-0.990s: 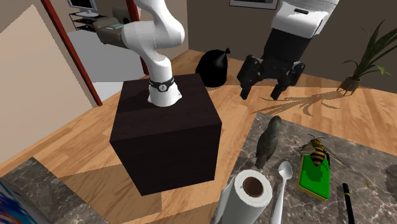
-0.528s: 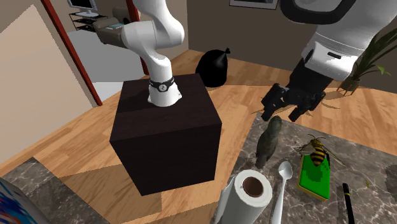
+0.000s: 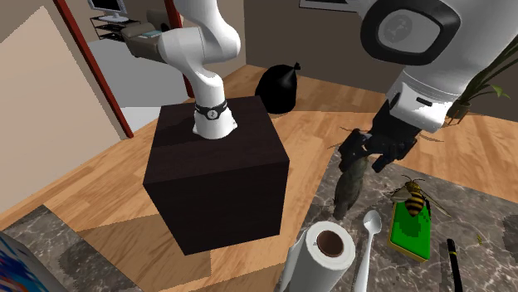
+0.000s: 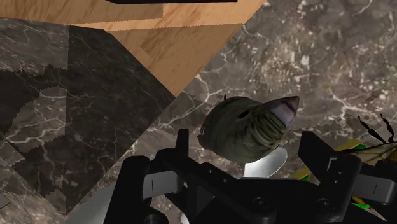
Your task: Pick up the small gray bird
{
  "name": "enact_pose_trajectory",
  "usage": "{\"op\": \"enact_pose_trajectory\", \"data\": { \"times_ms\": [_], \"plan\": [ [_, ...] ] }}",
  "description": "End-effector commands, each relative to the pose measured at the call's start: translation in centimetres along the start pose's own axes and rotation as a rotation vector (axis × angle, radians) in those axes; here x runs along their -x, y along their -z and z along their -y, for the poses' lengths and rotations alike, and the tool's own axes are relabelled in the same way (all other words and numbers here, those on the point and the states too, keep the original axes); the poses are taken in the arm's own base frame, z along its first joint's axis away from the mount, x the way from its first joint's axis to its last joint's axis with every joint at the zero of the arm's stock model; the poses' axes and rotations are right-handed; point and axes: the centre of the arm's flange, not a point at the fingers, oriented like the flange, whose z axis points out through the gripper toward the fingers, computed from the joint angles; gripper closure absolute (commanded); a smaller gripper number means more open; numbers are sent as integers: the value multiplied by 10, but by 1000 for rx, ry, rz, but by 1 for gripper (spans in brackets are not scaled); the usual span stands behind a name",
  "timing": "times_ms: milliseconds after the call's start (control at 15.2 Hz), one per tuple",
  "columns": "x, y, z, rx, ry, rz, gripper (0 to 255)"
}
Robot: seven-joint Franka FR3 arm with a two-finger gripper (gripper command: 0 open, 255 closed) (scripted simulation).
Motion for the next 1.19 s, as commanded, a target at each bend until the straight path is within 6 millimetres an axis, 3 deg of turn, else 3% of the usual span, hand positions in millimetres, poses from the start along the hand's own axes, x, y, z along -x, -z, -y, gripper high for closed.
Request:
{"op": "enact_pose_trajectory", "data": {
  "times_ms": [0, 66, 660, 1122],
  "plan": [
    [0, -3, 1, 0, 0, 0, 0],
    [0, -4, 1, 0, 0, -1, 255],
    [0, -3, 1, 0, 0, 0, 255],
    [1, 33, -7, 0, 0, 0, 255]
  ]
}}
